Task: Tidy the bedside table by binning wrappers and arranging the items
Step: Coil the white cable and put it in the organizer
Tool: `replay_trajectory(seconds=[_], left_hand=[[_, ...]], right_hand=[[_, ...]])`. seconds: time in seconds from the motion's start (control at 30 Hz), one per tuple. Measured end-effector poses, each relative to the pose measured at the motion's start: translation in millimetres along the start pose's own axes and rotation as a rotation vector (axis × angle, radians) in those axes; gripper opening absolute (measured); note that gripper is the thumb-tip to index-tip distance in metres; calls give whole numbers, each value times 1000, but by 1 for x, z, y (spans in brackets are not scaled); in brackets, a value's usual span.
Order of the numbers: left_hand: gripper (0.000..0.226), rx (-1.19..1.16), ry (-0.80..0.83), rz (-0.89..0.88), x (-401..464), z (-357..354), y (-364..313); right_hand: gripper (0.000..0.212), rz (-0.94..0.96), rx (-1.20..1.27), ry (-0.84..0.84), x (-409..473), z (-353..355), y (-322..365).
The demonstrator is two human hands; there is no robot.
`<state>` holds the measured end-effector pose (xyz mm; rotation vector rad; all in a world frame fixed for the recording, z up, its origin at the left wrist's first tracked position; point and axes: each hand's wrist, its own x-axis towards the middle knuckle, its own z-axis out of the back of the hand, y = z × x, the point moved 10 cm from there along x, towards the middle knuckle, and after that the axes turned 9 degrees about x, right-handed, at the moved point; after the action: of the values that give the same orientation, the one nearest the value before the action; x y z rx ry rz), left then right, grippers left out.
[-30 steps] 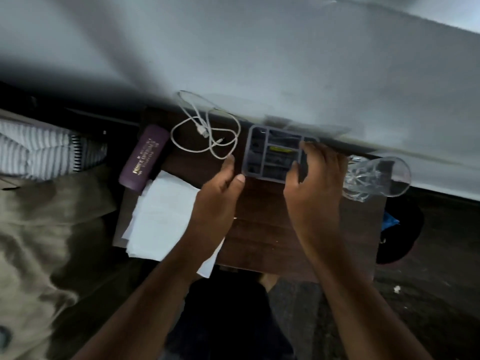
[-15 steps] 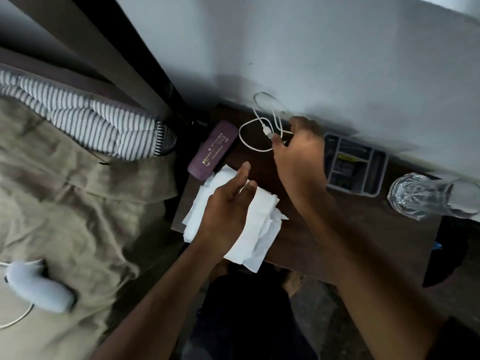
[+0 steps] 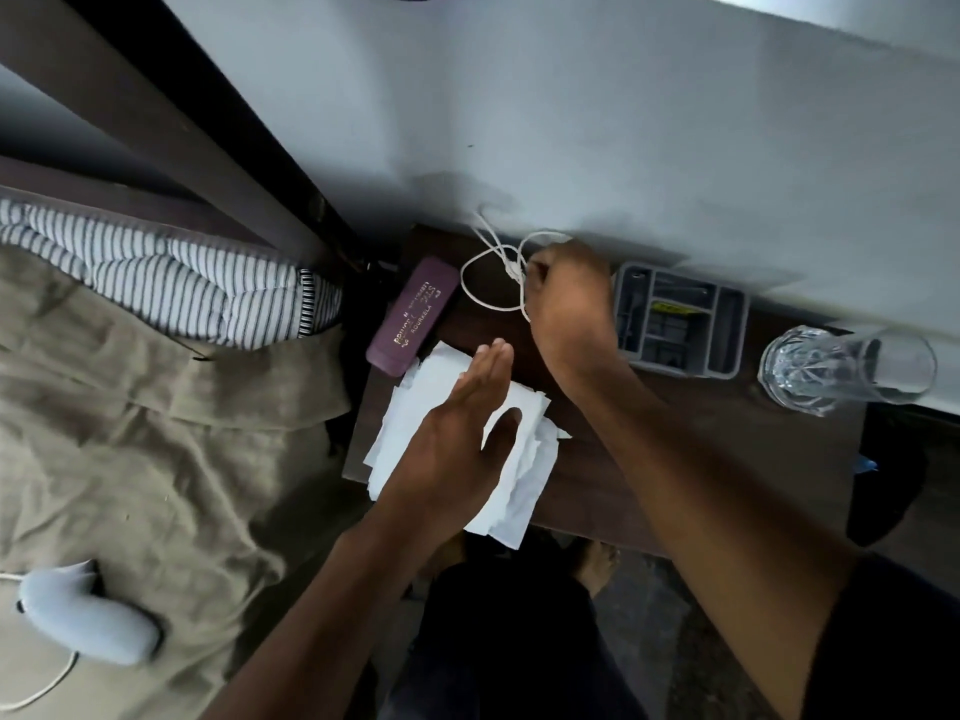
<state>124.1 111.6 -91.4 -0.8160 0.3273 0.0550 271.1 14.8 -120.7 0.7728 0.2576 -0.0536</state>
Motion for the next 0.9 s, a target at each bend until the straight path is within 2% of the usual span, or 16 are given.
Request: replay_trajectory(seconds=[0.03,0.07,0.13,0.2,0.27,0.33,0.43,0.57,0.63,0.7,0.8,0.83,0.9], left_hand=[[59,-4,0,21,2,0,0],[59,-8,2,39,3,0,-1],[59,-30,1,66,4,0,-2],[59,-35,-3,74,2,1,-2],[59,-26,-21,63,0,5,-3],[59,-19,-43,53,-1,11,-4],[58,-4,-93,57,3,23,-4],[49,-48,-418,95,4,64,-12],[49,-124,-518,98,8,74,-17],[56,-124,-512,109,18,72,-26],[74,-127,-406,134,35,56,-41],[72,-138,-375,127,37,50,-47],[45,-224,-318,90,39,41,-63]], right_hand=[[20,4,-31,40,0,-7,0],[31,-22,-73,90,1,-14,-2],[62,-99,-146,191,3,-31,-10],[71,-100,-217,216,6,-41,-13],[50,-23,-296,163,7,-40,-9],[28,42,-261,46,2,-27,1],[26,74,-118,-154,-16,5,14],[26,104,43,-256,-55,53,22],[22,161,86,-309,-78,83,31],[19,194,130,-375,-102,115,38],[17,212,188,-415,-133,157,43],[17,219,197,-411,-142,169,44],[19,244,194,-425,-159,192,45]])
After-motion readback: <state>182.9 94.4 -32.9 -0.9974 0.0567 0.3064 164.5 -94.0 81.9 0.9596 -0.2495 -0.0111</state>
